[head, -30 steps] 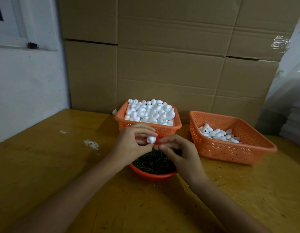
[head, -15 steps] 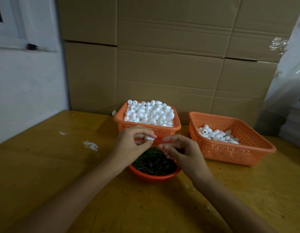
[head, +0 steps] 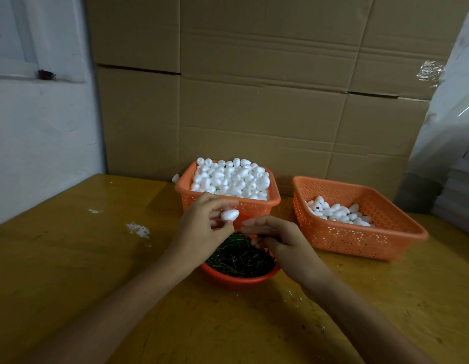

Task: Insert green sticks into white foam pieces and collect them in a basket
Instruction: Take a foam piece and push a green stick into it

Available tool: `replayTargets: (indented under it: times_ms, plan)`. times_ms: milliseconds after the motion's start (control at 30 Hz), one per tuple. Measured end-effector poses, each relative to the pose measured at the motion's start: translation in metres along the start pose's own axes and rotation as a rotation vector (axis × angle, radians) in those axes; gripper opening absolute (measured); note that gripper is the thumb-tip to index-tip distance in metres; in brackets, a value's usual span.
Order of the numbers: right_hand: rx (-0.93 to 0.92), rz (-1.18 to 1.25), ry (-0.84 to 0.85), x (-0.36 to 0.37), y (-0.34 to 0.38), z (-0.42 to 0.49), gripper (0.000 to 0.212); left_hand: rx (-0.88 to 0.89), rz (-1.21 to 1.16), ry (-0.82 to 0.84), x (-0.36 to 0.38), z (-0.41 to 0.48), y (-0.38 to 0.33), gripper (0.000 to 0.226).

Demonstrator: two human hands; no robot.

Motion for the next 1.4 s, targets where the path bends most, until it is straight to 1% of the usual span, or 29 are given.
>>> replayTargets:
  times_ms: [67, 200, 400, 500, 600, 733, 833, 933, 1033, 1133, 1200, 1400]
  plan:
    - [-0.003, -0.007, -0.014, 0.000, 0.000, 0.000, 0.058, -0.003, 0.023, 0.004, 0.000, 0.001, 0.001, 0.039]
    - [0.000, 0.003, -0.034, -0.002, 0.000, 0.001, 0.059, -0.009, 0.047, 0.000, -0.001, 0.001, -0.001, 0.031]
    - [-0.027, 0.059, -0.048, -0.002, 0.001, 0.000, 0.043, -0.008, 0.012, 0.007, 0.000, 0.001, -0.005, 0.027]
    - [-0.030, 0.070, -0.048, -0.001, 0.001, 0.000, 0.036, -0.010, -0.044, 0.009, -0.001, 0.000, -0.006, 0.020]
    - [-0.020, 0.062, -0.046, 0.000, 0.002, -0.001, 0.031, -0.027, -0.117, 0.007, -0.003, 0.001, -0.006, 0.017]
    - [-0.008, 0.121, -0.030, -0.002, 0.006, -0.003, 0.026, -0.048, -0.144, -0.013, -0.006, 0.002, -0.008, 0.016]
    - [0.001, 0.131, -0.031, -0.002, 0.007, -0.002, 0.030, -0.104, -0.216, -0.009, -0.007, 0.002, -0.005, 0.019]
    - [0.005, 0.075, -0.026, -0.003, 0.005, -0.003, 0.041, -0.136, -0.252, -0.006, -0.007, 0.003, -0.004, 0.028]
    - [-0.015, -0.055, -0.019, -0.003, 0.005, -0.003, 0.050, -0.140, -0.272, -0.001, -0.006, 0.003, -0.004, 0.027]
    - [-0.080, -0.269, -0.005, 0.004, 0.005, -0.004, 0.059, -0.128, -0.286, 0.008, -0.006, 0.003, -0.004, 0.025]
    - [-0.117, -0.345, -0.012, 0.007, 0.005, -0.006, 0.062, -0.130, -0.309, 0.010, -0.006, 0.003, -0.004, 0.025]
    - [-0.125, -0.371, -0.014, 0.007, 0.007, -0.008, 0.063, -0.124, -0.340, 0.001, -0.008, 0.002, -0.005, 0.028]
Point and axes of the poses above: each hand's wrist, its own z-axis towards the middle knuckle, its own x-axis out of the palm, y = z × x, the point moved 4 cm from there along z, towards the middle knuckle, and after that the axes turned 2 degrees about -x, right-handed, at the moved point
